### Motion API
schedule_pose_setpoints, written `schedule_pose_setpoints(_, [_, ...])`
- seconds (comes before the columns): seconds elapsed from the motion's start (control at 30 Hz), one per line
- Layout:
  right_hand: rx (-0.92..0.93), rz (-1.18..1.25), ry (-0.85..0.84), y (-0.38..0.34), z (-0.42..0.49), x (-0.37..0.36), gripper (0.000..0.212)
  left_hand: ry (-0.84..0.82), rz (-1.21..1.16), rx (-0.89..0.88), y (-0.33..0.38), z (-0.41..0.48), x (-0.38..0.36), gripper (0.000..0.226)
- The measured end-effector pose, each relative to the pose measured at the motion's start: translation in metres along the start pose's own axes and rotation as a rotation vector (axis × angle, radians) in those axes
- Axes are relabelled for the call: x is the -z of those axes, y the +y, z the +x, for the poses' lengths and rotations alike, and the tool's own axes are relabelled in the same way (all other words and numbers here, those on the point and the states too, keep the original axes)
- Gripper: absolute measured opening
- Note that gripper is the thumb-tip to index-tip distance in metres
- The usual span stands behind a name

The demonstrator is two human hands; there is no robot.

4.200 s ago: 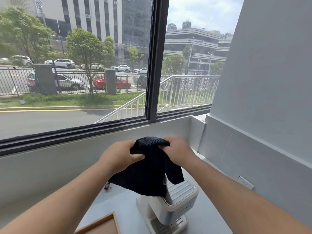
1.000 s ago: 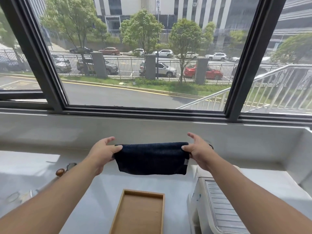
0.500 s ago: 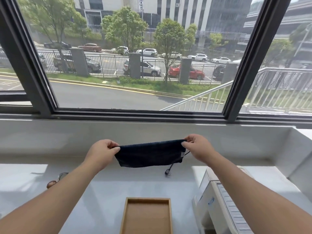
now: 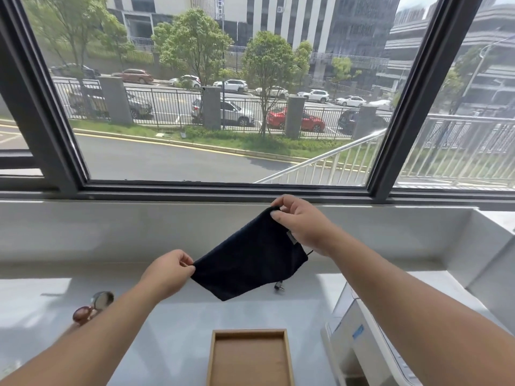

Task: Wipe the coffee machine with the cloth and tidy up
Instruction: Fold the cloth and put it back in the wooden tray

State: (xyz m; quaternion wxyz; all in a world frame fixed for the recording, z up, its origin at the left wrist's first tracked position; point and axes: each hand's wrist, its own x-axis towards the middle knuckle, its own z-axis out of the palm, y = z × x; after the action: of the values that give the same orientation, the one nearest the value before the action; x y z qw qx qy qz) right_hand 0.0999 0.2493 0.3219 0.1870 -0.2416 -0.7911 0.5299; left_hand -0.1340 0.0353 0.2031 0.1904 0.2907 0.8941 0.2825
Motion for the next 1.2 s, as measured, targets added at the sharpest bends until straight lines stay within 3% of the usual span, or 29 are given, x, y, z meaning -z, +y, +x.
schedule_pose_setpoints(0.17, [0.029, -0.110, -0.131, -0.028, 0.006, -0.010, 0.011, -0.210, -0.090, -0.140, 0.017, -0.013, -0.008, 0.086])
schedule_pose_setpoints(0.27, [0.035, -0.216, -0.217, -0.036, 0.007, -0.013, 0.011, -0.281, -0.134, -0.230, 0.043, -0.022, -0.015, 0.106])
schedule_pose_setpoints(0.37, [0.022, -0.229, -0.272, -0.039, 0.004, -0.013, 0.013, -0.401, -0.241, -0.282, 0.071, -0.036, -0.024, 0.096])
schedule_pose_setpoints(0.5, [0.002, -0.228, -0.298, -0.038, 0.000, -0.004, 0.011, -0.530, -0.439, -0.343, 0.101, -0.050, -0.033, 0.048])
schedule_pose_setpoints(0.67, [0.003, -0.213, -0.095, -0.026, 0.002, 0.007, 0.011, -0.543, -0.672, -0.278, 0.119, -0.055, -0.032, 0.018])
schedule_pose_setpoints(0.83, [-0.034, -0.209, 0.194, 0.010, 0.004, 0.008, 0.018, -0.537, -0.853, -0.204, 0.130, -0.054, -0.025, 0.014])
schedule_pose_setpoints(1.0, [-0.244, -0.022, 0.395, 0.061, -0.012, 0.006, 0.034, -0.541, -1.107, -0.118, 0.132, -0.050, -0.017, 0.027])
schedule_pose_setpoints(1.1, [-0.351, 0.218, 0.336, 0.079, -0.029, -0.001, 0.065, -0.545, -1.263, -0.052, 0.135, -0.049, -0.011, 0.039])
schedule_pose_setpoints(1.2, [-0.354, 0.364, 0.110, 0.086, -0.040, -0.010, 0.092, -0.536, -1.375, -0.013, 0.139, -0.048, -0.008, 0.042])
